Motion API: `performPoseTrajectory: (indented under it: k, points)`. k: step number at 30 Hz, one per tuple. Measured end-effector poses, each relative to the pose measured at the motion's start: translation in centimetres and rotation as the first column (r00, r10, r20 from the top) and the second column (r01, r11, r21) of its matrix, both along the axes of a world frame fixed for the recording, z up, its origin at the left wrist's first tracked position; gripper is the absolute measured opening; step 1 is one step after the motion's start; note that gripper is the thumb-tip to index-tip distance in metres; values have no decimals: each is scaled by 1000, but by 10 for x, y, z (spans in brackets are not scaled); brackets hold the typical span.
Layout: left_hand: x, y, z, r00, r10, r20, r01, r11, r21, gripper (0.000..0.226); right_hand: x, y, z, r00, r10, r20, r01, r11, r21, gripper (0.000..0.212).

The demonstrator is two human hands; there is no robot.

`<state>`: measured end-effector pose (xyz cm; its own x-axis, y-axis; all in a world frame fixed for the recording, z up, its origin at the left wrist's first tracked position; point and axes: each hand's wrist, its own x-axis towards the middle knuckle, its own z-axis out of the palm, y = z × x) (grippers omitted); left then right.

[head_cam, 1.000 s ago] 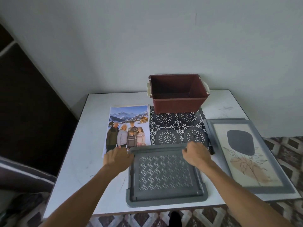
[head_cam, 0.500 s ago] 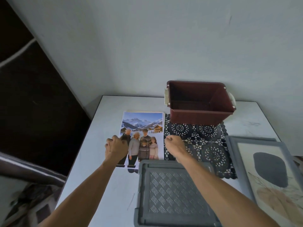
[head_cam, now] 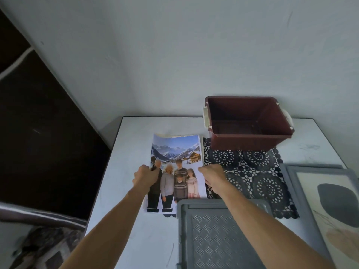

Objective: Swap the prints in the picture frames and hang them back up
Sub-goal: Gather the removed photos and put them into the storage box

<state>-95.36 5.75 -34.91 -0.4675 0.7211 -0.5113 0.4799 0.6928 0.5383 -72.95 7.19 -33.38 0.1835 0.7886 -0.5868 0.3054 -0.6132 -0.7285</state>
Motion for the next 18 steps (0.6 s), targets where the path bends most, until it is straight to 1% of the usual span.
performPoseTrajectory:
  k: [2, 3, 6, 7, 9, 10, 12, 14, 15, 18]
  points:
    - [2, 0, 1, 999, -30, -18, 30, 999, 33, 37, -2, 1, -1, 998, 59, 18, -59, 998, 1, 14]
    - [1, 0, 1, 1000, -29, -2, 29, 998, 62, 34, -4, 2, -3, 994, 97, 47, -98, 995, 17, 13]
    - [-7, 1, 1, 994, 2, 112, -20, 986, 165, 44, -8, 4, 1, 980, 185, 72, -189, 980, 55, 9]
    - [-7, 2, 4, 993, -8, 119, -16, 980, 199, 46, -9, 5, 5, 976, 214, 46, -217, 974, 67, 14]
    - [-7, 2, 13, 991, -23, 129, -12, 965, 262, 44, -13, 6, 15, 960, 281, -6, -279, 955, 98, 34]
    - [-7, 3, 19, 986, -17, 164, -33, 954, 299, 43, -15, 8, 18, 950, 313, -19, -307, 941, 139, 38]
    - [-11, 7, 27, 963, 6, 269, -107, 925, 364, 37, -19, 11, 27, 936, 351, -8, -337, 906, 256, 30]
    - [-18, 11, 36, 928, 13, 373, -168, 907, 386, 20, -19, 16, 34, 943, 332, -16, -306, 886, 348, 34]
    - [-21, 13, 42, 898, 7, 441, -196, 902, 384, 14, -17, 19, 41, 946, 320, -50, -280, 886, 370, 35]
    - [-24, 13, 59, 749, -56, 660, -239, 906, 348, 16, -9, 27, 58, 941, 290, -173, -207, 900, 384, 38]
